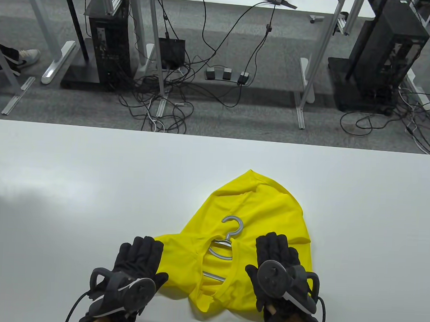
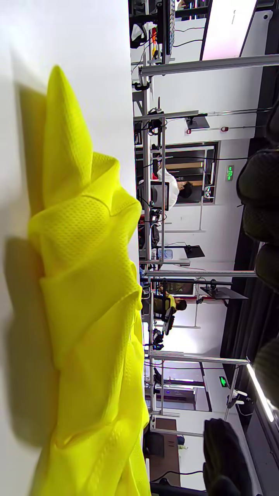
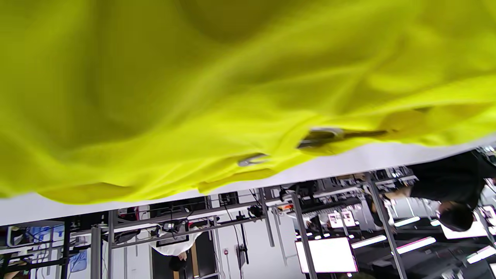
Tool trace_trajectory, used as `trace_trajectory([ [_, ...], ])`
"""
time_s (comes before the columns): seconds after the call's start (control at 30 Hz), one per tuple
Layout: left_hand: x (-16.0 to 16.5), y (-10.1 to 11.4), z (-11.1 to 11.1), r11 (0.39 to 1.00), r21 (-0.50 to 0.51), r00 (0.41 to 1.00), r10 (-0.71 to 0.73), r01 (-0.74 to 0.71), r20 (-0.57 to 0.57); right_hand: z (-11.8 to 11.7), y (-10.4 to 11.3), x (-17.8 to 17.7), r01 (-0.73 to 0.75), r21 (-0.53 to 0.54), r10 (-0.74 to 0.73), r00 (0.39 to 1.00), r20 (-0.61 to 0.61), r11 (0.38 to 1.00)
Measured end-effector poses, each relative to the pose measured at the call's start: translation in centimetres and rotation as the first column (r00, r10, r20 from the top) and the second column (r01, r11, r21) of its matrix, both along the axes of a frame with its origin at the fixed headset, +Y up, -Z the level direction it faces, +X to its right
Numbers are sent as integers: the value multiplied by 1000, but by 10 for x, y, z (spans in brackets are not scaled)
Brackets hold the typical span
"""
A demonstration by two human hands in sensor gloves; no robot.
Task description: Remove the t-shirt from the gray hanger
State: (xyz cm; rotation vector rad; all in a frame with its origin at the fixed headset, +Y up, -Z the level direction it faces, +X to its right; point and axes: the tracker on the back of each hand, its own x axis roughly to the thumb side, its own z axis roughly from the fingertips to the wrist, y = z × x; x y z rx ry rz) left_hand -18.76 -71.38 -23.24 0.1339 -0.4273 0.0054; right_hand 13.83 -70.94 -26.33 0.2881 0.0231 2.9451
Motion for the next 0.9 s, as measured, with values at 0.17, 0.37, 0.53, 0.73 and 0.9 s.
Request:
trace_trajectory([
  [0.17,1,0,0,1000,1,1000,0,0,2,-18,-27,11,-92,-100,99,993,64,991],
  [0.37,0,0,0,1000,-4,1000,1,-1,2,-30,-50,16,-167,-238,193,977,90,957],
  [0.53,0,0,0,1000,-6,1000,4,-4,3,-30,-59,6,-247,-262,268,962,46,933],
  [0.73,0,0,0,1000,-8,1000,6,-6,5,-31,-63,-2,-331,-222,346,938,31,917],
  [0.9,0,0,0,1000,-12,1000,6,-6,6,-30,-59,-10,-386,-172,394,919,18,906],
])
